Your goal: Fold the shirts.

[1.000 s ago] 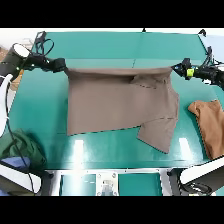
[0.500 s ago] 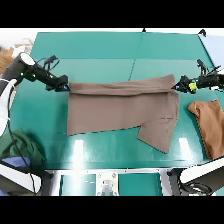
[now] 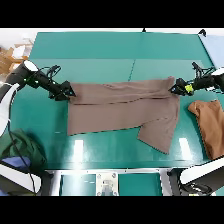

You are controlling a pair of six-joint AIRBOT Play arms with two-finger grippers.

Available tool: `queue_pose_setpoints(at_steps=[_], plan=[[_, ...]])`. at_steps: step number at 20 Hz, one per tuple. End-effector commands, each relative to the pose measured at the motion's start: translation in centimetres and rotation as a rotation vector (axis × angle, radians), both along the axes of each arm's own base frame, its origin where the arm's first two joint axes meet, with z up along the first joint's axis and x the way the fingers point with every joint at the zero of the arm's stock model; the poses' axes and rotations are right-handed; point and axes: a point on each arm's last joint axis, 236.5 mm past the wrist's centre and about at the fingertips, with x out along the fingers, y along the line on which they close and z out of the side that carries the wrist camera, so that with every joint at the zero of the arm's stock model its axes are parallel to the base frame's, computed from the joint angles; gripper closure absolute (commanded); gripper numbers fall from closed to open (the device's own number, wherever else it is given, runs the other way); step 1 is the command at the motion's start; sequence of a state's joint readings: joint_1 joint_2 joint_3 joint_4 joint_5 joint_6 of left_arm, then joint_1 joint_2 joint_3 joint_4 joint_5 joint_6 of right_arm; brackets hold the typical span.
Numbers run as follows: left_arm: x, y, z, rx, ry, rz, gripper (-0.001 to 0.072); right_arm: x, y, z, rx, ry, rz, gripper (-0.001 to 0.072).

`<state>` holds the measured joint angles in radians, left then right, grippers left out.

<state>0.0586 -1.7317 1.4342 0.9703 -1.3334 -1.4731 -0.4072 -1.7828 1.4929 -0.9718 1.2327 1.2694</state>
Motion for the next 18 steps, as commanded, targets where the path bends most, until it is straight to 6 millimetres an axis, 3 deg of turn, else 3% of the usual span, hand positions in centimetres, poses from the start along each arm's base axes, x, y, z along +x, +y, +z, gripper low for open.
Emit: queue_pose_setpoints(at_steps=[1, 3, 6, 10, 13, 18], plan=[[-2.5, -0.4, 0.9, -0.026, 0.088, -0.042, 0.0176, -1.7, -1.1, 2.0, 0.017, 0.06, -0.046, 0.0496], [-4.5, 0.4, 1.9, 0.014, 0.122, -0.091, 0.0177, -3.6, -3.3, 4.5, 0.014, 0.065, -0.096, 0.0496], [-7.7, 0.9, 3.9, 0.051, 0.087, -0.09, 0.0178, -8.7, -5.6, 6.8, -0.003, 0.068, -0.181, 0.0496], [-14.3, 0.8, 3.9, 0.08, 0.022, 0.042, 0.0177, -16.5, -7.7, 5.3, -0.049, 0.079, -0.382, 0.0497], [-18.7, -0.6, 1.6, 0.014, -0.023, 0.191, 0.0175, -18.8, -7.5, 3.7, -0.02, 0.022, -0.578, 0.0498], [-21.0, -4.4, -2.7, -0.181, -0.053, 0.417, 0.0176, -20.4, -5.2, 0.8, 0.033, 0.042, -0.642, 0.0498]])
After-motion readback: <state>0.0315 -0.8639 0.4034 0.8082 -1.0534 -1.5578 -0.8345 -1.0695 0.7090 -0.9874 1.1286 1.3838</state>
